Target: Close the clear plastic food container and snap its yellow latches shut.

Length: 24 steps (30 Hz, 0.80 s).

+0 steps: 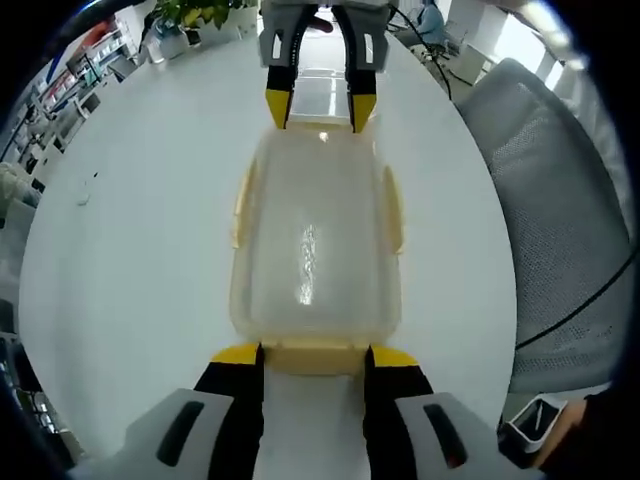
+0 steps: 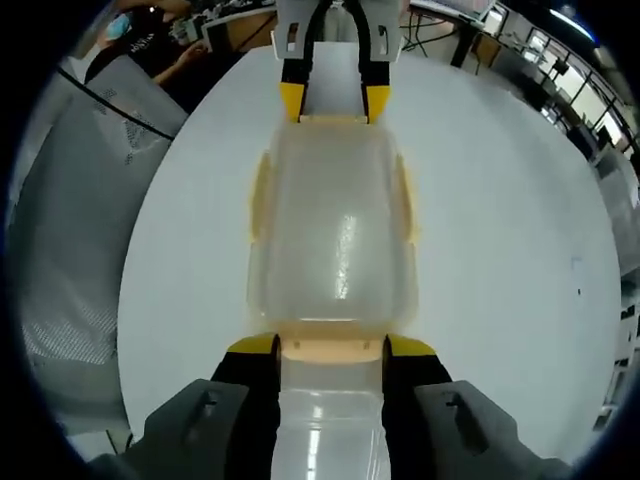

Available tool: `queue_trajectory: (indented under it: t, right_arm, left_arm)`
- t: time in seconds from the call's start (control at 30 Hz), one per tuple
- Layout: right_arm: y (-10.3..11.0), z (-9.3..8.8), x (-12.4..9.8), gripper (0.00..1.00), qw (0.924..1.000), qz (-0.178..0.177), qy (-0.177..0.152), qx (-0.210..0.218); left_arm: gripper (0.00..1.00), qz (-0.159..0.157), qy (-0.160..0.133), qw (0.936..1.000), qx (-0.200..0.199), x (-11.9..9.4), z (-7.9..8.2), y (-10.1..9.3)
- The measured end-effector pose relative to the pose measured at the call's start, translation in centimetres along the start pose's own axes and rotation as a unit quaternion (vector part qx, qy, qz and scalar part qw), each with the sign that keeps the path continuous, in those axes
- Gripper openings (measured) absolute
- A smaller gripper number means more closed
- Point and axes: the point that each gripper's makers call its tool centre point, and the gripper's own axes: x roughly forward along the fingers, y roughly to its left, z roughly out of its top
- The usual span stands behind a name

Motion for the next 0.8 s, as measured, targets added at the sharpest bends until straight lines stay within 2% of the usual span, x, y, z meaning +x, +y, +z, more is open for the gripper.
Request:
queue_trajectory:
  t: [0.3,0.8]
  right_arm:
    - [-0.1,0.8,-1.5,0.36,0.9999,-0.001,-0.011,-0.008]
    - [0.6,0.4,-4.5,0.36,0.9996,-0.002,-0.02,-0.018]
  left_arm:
    - [0.33,0.005,0.001,1.0,-0.003,-1.5,0.4,-0.1]
    - [0.34,0.003,0.0,0.9999,-0.015,-3.1,2.4,-1.1]
